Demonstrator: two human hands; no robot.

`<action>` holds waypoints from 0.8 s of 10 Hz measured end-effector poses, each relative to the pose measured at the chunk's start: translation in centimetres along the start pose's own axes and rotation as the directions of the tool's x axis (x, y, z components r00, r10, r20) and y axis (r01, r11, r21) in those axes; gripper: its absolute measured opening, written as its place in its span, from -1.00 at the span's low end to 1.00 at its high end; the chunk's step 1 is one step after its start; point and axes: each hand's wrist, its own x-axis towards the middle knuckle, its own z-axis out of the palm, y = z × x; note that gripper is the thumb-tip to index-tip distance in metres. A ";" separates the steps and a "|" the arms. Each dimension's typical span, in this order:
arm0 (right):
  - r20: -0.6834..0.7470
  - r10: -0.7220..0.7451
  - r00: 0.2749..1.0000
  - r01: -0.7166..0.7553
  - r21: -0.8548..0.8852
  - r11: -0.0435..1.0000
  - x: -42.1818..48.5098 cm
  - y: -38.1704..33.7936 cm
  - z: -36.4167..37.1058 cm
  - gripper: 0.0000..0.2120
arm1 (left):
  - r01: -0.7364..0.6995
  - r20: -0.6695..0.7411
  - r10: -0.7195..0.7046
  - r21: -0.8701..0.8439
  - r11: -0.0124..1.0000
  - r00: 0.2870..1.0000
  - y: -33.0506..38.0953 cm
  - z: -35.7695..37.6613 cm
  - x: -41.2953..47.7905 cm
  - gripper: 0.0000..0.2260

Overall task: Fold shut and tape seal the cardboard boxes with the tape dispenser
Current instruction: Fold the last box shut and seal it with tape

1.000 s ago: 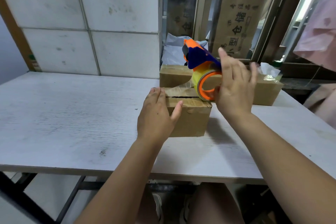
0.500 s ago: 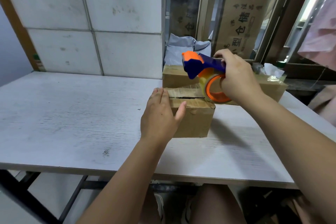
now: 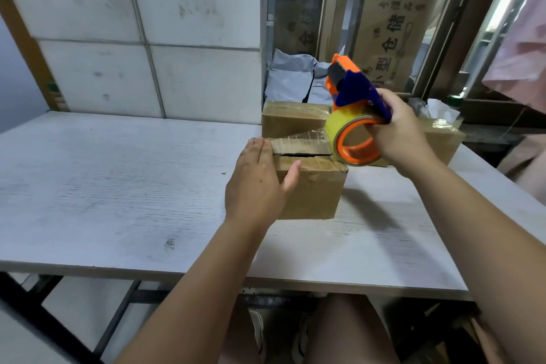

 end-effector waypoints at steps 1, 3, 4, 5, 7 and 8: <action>-0.032 0.030 0.999 -0.029 0.048 0.998 0.0 0.4 0.2 -0.50 | -0.004 0.005 0.004 0.013 1.000 1.000 0.0 -0.1 0.0 -0.38; -0.065 0.065 0.996 -0.049 0.218 0.975 -0.5 0.5 0.6 -0.46 | -0.002 0.008 0.002 0.030 1.000 1.000 0.0 0.0 0.1 -0.37; -0.086 0.100 0.991 -0.073 0.277 0.958 -0.8 0.6 0.9 -0.43 | -0.006 0.003 0.006 0.030 1.000 1.000 0.0 0.0 0.1 -0.38; -0.087 0.168 0.982 -0.125 0.374 0.919 -1.1 1.1 0.9 -0.42 | -0.007 0.000 0.007 0.039 0.999 1.000 -0.1 0.1 0.1 -0.38; -0.026 0.132 0.991 -0.116 0.324 0.939 -1.3 1.7 0.2 -0.42 | -0.003 0.004 0.003 0.059 0.998 1.000 -0.1 0.1 0.0 -0.39; 0.005 0.033 0.999 -0.033 0.201 0.979 -0.3 1.5 -0.3 -0.41 | -0.002 -0.014 0.004 0.079 0.997 1.000 -0.1 0.2 -0.1 -0.41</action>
